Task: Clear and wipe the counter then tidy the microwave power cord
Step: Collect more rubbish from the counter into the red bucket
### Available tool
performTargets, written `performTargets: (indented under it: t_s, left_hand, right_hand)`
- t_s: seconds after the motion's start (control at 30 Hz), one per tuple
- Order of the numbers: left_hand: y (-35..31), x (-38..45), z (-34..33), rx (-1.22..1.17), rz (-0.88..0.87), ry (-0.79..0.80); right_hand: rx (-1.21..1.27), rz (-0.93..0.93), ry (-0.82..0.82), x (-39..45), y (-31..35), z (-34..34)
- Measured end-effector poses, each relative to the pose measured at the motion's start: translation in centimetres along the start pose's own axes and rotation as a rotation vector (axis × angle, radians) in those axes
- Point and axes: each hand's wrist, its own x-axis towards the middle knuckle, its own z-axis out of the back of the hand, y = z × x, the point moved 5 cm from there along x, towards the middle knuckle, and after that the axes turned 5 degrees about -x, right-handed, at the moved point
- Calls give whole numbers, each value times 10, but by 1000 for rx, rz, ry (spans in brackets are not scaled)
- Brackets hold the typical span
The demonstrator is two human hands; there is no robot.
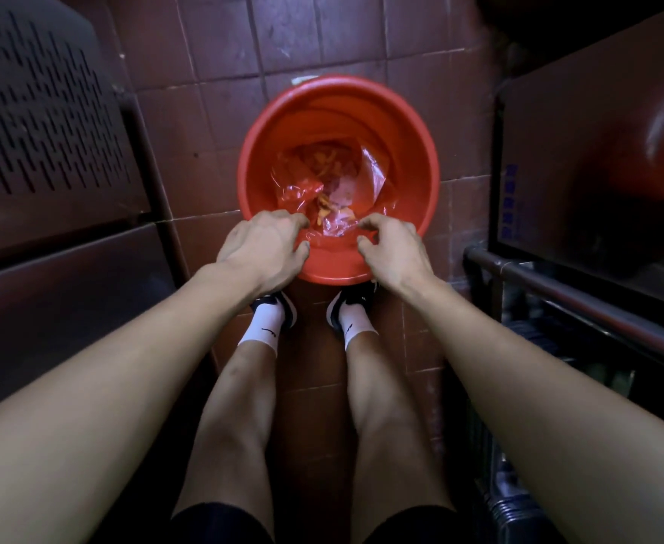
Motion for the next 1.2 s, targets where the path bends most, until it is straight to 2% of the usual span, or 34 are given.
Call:
performTargets:
  t_s: [0.2,0.5,0.73,1.0,1.2]
  left_hand:
    - [-24,-41,40,6,39,-87]
    - [-73,-156,108,-66,106,-229]
    - [-92,-250,147,-122,152,-373]
    - [-69,-351,183,-267,286,-587]
    - [-20,-446,164,-376,433,-739]
  right_hand:
    - [-152,179,-38,-34,38,56]
    - [-310,444,-89,-135,99,165]
    - [-253,523,-183,-199,137,228]
    - [-365,762,-148,-274,228,229]
    - [-441,945,-112,-339,294,196]
